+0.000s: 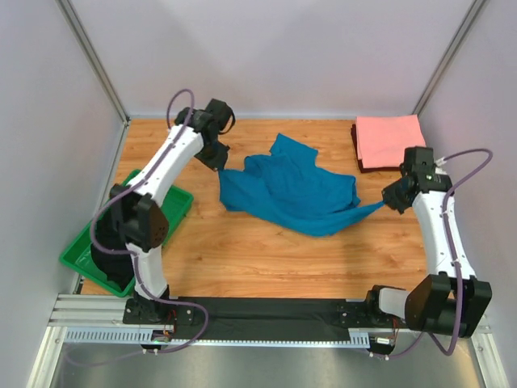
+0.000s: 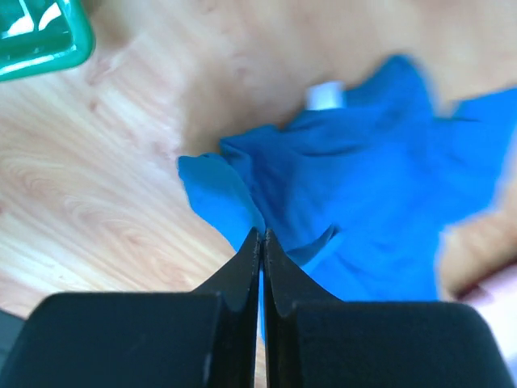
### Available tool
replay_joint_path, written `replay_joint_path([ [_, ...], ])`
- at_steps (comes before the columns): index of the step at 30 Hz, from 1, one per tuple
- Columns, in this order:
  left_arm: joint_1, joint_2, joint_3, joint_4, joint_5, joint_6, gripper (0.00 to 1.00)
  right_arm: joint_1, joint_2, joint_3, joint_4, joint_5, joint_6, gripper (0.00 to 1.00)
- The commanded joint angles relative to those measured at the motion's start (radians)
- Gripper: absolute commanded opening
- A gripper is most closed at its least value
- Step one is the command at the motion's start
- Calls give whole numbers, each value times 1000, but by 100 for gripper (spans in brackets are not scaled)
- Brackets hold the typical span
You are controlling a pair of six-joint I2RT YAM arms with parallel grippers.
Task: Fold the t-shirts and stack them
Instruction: Flatten the tshirt out
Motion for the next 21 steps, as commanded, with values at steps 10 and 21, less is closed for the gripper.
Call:
replay_joint_path([
  [10, 7, -467, 305, 1, -264, 145, 0, -3, 114, 906, -266, 74, -54, 0],
  [21, 10, -708, 321, 199, -55, 294, 0, -3, -192, 978, -182, 92, -123, 0],
])
